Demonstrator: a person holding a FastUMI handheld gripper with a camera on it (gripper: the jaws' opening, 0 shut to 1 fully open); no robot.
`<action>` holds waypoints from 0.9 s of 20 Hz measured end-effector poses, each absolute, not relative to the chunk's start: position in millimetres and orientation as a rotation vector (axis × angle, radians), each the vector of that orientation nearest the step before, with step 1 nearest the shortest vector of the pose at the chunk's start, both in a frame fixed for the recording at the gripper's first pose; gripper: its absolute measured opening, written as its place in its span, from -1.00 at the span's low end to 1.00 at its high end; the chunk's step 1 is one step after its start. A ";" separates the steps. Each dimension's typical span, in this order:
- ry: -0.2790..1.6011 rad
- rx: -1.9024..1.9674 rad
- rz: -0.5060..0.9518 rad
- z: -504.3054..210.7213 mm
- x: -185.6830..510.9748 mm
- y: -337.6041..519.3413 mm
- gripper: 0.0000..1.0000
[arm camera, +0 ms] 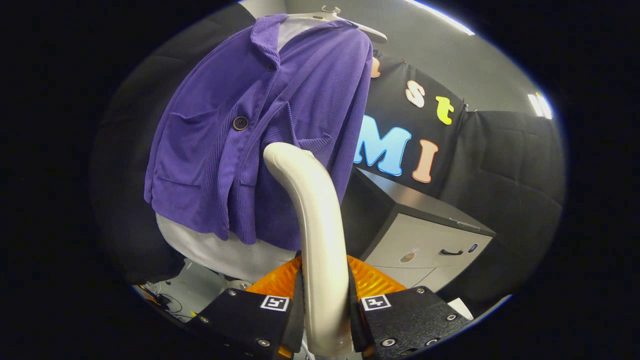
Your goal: Iron the clothes twice with a garment steamer, once on the left side and once on the right side.
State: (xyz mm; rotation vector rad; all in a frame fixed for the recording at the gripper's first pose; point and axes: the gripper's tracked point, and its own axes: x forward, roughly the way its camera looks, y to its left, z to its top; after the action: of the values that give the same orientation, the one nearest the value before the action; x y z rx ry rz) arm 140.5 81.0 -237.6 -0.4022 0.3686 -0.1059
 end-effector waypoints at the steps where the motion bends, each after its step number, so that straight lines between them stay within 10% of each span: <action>1: 0.376 -0.403 -0.103 -241.1 139.3 80.6 -0.24; 18: 0.538 -0.369 -0.024 -263.5 64.4 48.9 -0.23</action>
State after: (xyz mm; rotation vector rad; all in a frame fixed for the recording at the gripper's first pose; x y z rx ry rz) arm 64.4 48.9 -263.5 -0.3695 0.5382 -0.0244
